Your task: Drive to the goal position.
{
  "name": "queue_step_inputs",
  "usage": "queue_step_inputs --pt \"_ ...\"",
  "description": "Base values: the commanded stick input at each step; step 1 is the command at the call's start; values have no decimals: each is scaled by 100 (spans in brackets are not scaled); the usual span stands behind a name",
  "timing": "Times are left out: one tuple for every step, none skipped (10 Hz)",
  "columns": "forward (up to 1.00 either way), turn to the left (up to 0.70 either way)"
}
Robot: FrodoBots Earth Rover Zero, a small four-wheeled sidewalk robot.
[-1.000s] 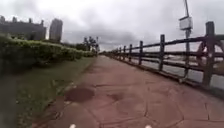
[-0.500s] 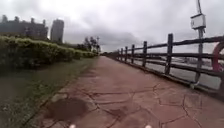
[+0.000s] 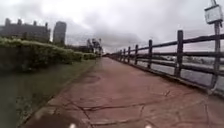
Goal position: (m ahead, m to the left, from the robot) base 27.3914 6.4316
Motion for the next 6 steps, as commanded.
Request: queue_step_inputs --pt "90 -2" --pt "90 -11" --pt "90 -24" --pt "90 -36" --pt "90 -36" --pt "90 -36"
